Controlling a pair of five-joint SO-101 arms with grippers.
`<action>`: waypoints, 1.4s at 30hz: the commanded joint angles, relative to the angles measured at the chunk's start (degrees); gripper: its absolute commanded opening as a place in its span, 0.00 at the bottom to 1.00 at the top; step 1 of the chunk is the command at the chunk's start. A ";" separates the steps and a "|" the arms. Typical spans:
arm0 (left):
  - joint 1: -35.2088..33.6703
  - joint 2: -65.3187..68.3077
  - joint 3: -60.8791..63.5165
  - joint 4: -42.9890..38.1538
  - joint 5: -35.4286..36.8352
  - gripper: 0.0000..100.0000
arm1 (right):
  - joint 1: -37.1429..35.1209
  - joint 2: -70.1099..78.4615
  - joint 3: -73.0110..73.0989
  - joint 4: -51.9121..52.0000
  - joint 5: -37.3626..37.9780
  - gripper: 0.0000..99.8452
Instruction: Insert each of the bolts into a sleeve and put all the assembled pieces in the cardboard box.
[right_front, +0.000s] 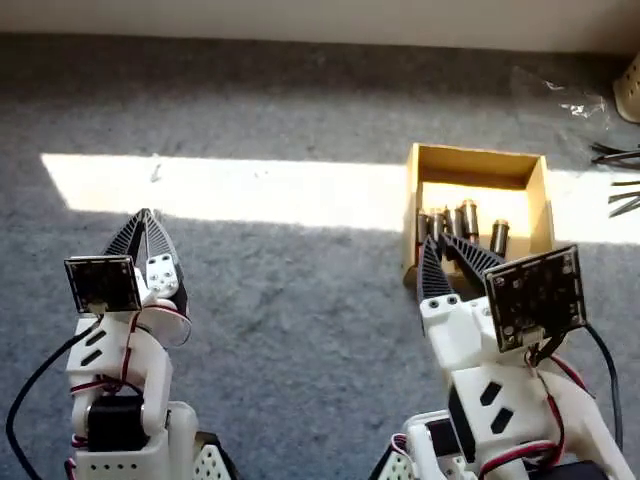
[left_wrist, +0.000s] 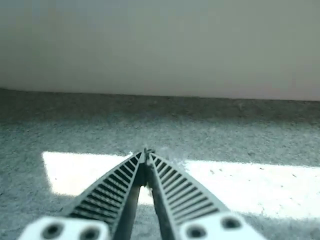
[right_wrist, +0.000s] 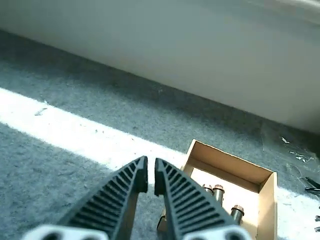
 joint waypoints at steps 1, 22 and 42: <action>-0.84 -0.13 -3.03 1.85 -0.35 0.01 | 0.04 -4.79 8.04 -4.97 -0.53 0.01; 2.86 -0.13 2.86 2.11 -0.62 0.01 | 9.54 -31.69 43.12 -12.97 -3.34 0.01; 3.12 -0.13 16.48 4.22 -6.51 0.01 | 9.63 -31.25 64.84 -16.75 -3.78 0.01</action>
